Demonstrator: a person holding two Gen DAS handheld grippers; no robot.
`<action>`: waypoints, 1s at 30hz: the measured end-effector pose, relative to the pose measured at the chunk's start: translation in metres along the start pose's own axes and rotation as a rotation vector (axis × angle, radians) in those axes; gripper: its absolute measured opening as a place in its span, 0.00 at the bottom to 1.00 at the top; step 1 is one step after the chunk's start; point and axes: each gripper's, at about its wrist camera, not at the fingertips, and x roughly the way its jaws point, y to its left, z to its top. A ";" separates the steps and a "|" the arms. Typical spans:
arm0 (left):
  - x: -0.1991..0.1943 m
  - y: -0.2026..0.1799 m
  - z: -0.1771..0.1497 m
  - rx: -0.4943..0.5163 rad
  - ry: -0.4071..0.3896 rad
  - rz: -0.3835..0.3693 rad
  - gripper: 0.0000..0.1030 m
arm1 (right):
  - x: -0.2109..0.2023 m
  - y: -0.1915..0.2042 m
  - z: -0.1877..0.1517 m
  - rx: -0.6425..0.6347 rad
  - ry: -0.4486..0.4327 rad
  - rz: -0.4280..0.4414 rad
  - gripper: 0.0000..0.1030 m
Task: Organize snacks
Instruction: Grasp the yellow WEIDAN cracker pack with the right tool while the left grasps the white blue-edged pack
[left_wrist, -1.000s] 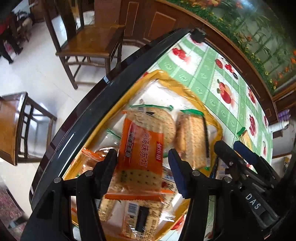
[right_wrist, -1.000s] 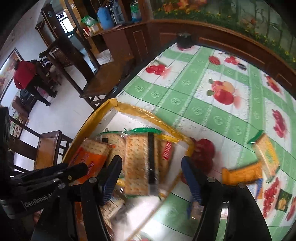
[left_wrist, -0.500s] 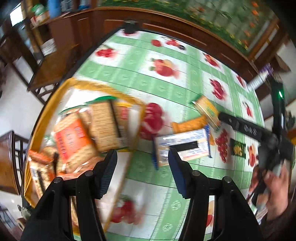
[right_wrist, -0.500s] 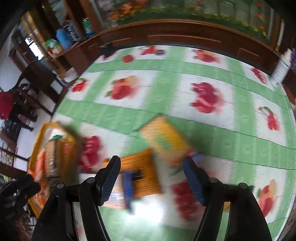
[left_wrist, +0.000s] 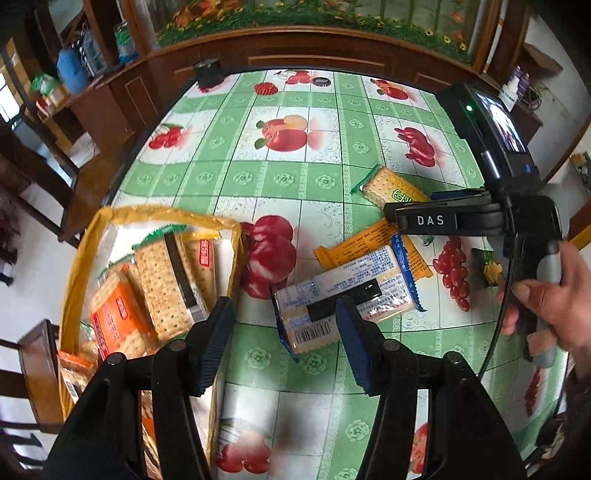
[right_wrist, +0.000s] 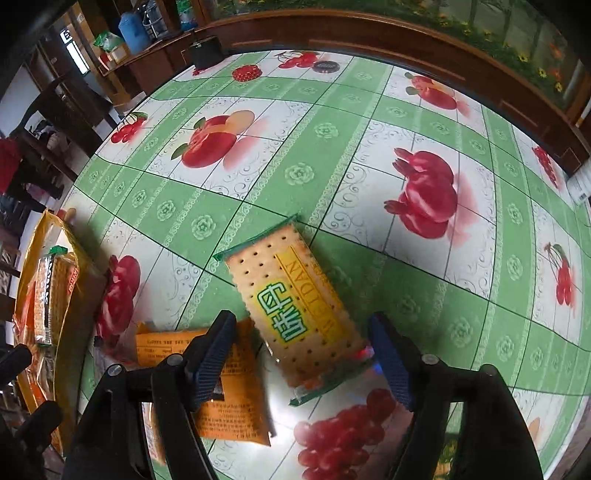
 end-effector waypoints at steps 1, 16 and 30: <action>0.000 -0.002 0.001 0.009 -0.005 0.002 0.54 | 0.001 -0.001 0.001 0.003 0.011 0.004 0.70; 0.017 0.003 0.028 0.057 0.001 0.137 0.54 | 0.000 -0.032 -0.017 0.030 0.089 -0.081 0.56; 0.075 -0.032 0.021 0.367 0.178 0.153 0.67 | -0.027 -0.082 -0.087 0.105 0.124 -0.082 0.56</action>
